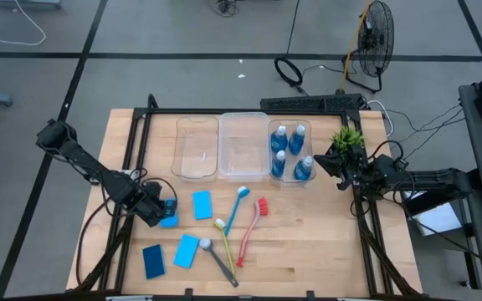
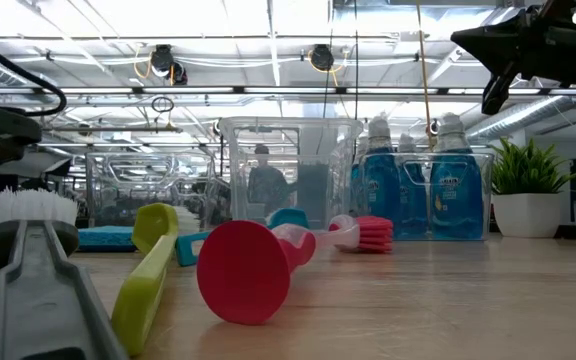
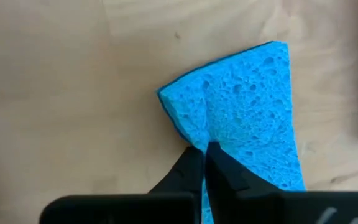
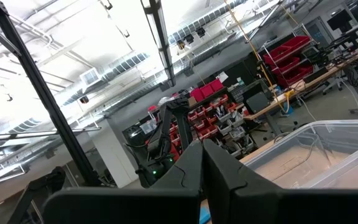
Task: Pick & Place Kitchen Sink Supplies
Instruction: Put the blue sponge wipe into the left transparent bin
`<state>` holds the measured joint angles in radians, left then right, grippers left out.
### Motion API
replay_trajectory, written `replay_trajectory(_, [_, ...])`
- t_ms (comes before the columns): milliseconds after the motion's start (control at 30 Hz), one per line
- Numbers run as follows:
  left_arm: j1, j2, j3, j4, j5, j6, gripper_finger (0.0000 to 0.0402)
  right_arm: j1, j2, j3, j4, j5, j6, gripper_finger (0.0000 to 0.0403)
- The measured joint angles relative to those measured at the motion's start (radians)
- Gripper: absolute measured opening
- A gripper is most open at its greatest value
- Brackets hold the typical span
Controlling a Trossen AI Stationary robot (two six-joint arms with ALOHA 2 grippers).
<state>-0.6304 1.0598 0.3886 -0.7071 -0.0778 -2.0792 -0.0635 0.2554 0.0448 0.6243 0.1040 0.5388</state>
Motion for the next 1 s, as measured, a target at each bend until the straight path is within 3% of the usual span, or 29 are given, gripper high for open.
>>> replay_trajectory(500, [0.000, -0.098, 0.081, -0.118, 0.040, 0.082, 0.0002, 0.000, 0.000, 0.000, 0.000, 0.000, 0.000, 0.0000])
replay_trajectory(733, [0.000, -0.137, 0.123, -0.102, 0.013, 0.305, 0.0002, 0.000, 0.000, 0.000, 0.000, 0.000, 0.000, 0.0000])
replay_trajectory(1000, [0.000, -0.187, 0.146, 0.103, -0.186, 0.627, 0.0002, 0.000, 0.000, 0.000, 0.000, 0.000, 0.000, 0.0000])
